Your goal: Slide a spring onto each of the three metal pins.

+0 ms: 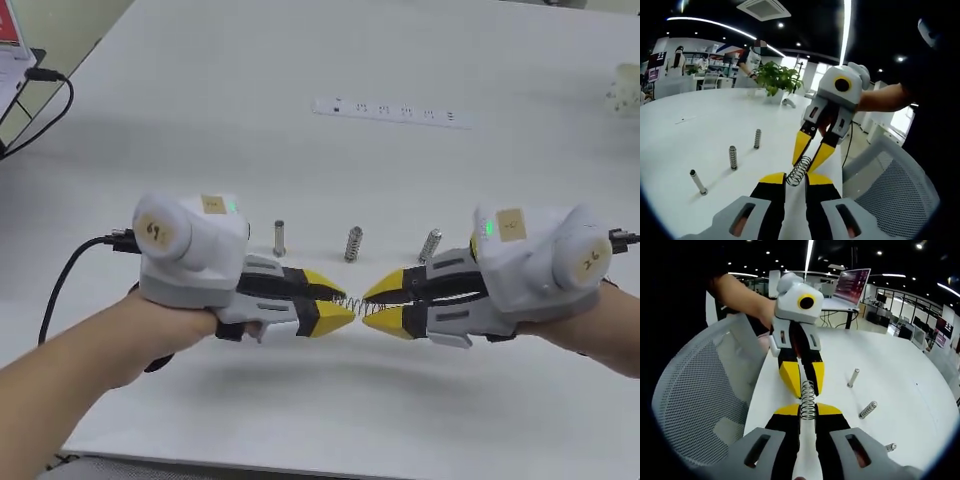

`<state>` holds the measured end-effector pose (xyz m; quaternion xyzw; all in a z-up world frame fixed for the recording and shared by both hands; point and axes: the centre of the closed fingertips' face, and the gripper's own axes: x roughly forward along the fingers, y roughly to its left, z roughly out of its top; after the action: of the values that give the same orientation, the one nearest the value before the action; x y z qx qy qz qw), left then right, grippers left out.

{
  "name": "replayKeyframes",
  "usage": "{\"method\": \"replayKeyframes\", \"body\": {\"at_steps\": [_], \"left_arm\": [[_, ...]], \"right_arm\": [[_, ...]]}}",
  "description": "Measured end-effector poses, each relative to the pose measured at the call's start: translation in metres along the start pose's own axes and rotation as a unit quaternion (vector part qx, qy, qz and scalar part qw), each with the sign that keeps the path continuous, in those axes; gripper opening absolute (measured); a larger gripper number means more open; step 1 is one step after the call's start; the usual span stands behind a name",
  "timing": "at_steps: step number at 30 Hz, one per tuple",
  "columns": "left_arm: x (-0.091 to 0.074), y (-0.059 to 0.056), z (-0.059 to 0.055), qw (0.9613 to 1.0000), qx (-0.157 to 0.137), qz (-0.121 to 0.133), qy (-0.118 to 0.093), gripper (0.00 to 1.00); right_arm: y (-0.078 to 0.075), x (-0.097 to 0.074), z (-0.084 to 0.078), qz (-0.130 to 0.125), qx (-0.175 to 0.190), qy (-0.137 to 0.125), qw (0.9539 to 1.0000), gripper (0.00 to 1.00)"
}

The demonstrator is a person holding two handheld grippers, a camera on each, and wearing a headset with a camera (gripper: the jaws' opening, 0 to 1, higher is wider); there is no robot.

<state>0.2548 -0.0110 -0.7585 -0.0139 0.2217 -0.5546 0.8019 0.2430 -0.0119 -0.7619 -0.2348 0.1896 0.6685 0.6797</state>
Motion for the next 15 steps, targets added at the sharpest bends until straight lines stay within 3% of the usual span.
{"method": "replayKeyframes", "body": {"at_steps": [15], "left_arm": [[-0.0003,-0.0067,0.0027,0.9993,0.035,-0.010,0.000,0.03]], "right_arm": [[0.0048,-0.0014,0.0017,0.013,-0.002,0.004,0.9999,0.08]]}}
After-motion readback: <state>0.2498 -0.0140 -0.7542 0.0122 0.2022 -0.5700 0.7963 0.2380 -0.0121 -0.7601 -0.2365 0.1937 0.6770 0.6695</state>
